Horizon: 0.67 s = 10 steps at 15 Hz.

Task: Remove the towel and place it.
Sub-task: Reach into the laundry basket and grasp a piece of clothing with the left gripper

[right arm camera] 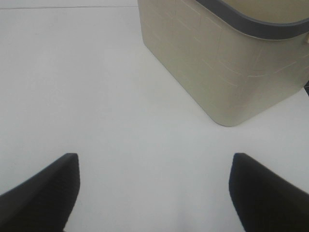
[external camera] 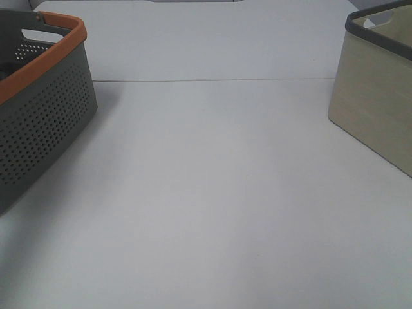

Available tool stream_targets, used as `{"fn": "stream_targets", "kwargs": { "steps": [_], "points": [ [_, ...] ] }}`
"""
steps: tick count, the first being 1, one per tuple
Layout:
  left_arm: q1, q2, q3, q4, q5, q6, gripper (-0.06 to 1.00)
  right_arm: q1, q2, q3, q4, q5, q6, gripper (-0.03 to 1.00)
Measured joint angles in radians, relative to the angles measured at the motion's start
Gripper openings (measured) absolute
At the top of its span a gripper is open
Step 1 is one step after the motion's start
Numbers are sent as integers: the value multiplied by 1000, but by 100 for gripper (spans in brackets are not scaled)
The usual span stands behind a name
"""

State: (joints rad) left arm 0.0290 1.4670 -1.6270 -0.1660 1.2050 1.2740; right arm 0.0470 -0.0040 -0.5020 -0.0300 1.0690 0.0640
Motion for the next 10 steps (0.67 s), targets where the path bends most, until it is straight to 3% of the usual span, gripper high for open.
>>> {"fn": "stream_targets", "kwargs": {
  "steps": [2,3,10],
  "points": [
    [57,64,0,117,-47,31,98,0,0,0,0,0,0,75],
    [94,122,0,275,-154,36,98,0,0,0,0,0,0,75],
    [100,359,-2,423,-350,133,98,0,0,0,0,0,0,75]
  ]
}}
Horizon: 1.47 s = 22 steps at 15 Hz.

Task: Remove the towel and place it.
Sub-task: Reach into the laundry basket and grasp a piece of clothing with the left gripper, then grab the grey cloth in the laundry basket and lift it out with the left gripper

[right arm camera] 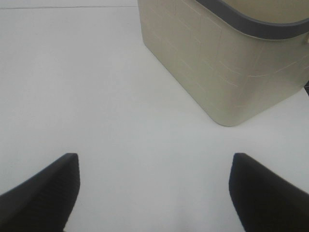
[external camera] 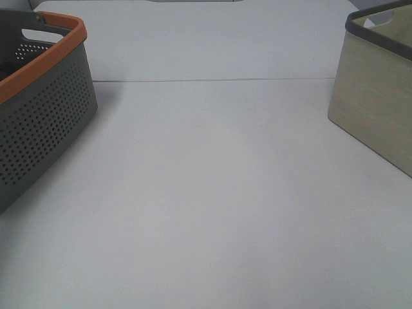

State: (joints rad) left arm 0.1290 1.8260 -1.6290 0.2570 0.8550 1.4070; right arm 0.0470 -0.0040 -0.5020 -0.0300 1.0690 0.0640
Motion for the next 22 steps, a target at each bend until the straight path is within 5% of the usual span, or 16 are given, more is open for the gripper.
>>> {"fn": "stream_targets", "kwargs": {
  "steps": [4,7,16,22],
  "points": [
    [0,121,0,18,-140,86,98,0,0,0,0,0,0,75],
    [0,173,133,63,-281,130,98,0,0,0,0,0,0,75],
    [0,173,287,70,-406,132,98,0,0,0,0,0,0,75],
    [-8,173,287,51,-404,132,71,0,0,0,0,0,0,75]
  ]
}}
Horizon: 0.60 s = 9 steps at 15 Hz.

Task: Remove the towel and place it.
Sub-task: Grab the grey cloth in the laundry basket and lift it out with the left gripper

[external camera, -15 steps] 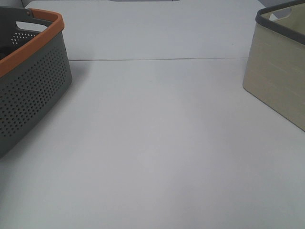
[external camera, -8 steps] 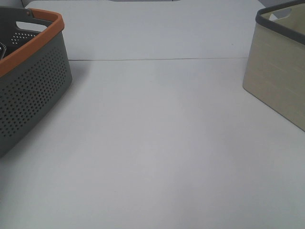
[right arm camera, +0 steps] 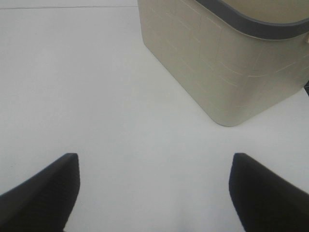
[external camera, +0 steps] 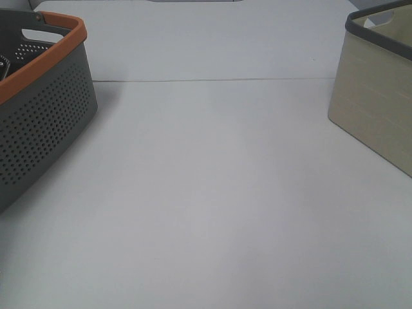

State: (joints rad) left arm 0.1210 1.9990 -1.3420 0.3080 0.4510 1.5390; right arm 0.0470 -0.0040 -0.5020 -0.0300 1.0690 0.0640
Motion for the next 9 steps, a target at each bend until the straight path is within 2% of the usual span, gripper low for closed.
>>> {"fn": "stream_targets", "kwargs": {
  "steps": [1,5,6,9],
  "points": [
    [-11,5,0,-15,-1,0,59,0,0,0,0,0,0,75],
    [-16,25,1,-29,-1,-1,50,0,0,0,0,0,0,75],
    [-16,25,1,-29,-1,-1,45,0,0,0,0,0,0,75],
    [-27,25,1,-29,-25,-45,18,0,0,0,0,0,0,75]
  ]
}}
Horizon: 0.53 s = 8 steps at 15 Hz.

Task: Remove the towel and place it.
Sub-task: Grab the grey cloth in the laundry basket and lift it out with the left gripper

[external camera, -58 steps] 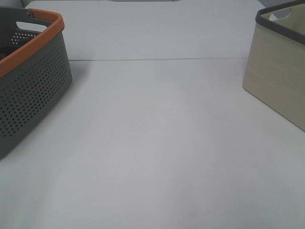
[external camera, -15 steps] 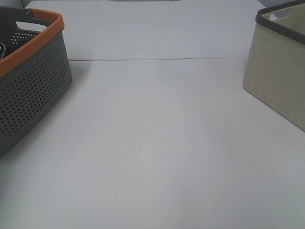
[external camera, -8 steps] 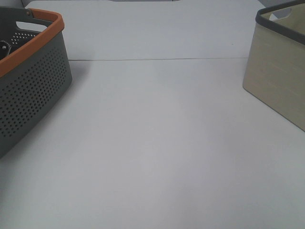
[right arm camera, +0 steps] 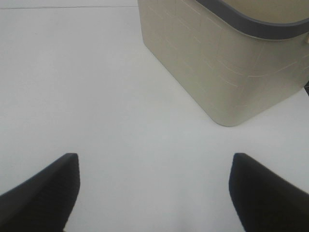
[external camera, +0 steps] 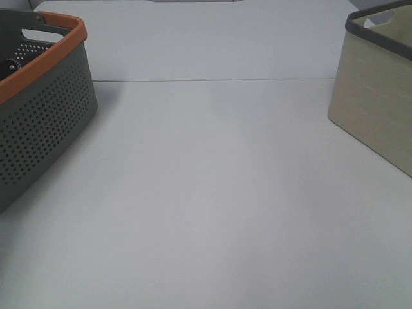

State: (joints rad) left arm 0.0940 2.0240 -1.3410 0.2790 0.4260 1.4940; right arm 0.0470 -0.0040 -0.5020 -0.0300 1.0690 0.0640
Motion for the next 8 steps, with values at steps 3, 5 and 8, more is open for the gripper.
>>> {"fn": "stream_targets", "kwargs": {
  "steps": [3,5,8],
  "points": [
    [-9,1,0,0,-13,-121,0,0,0,0,0,0,0,75],
    [-11,1,0,0,-2,-162,0,0,0,0,0,0,0,75],
    [-11,-20,-1,0,0,-195,0,0,0,0,0,0,0,75]
  ]
}}
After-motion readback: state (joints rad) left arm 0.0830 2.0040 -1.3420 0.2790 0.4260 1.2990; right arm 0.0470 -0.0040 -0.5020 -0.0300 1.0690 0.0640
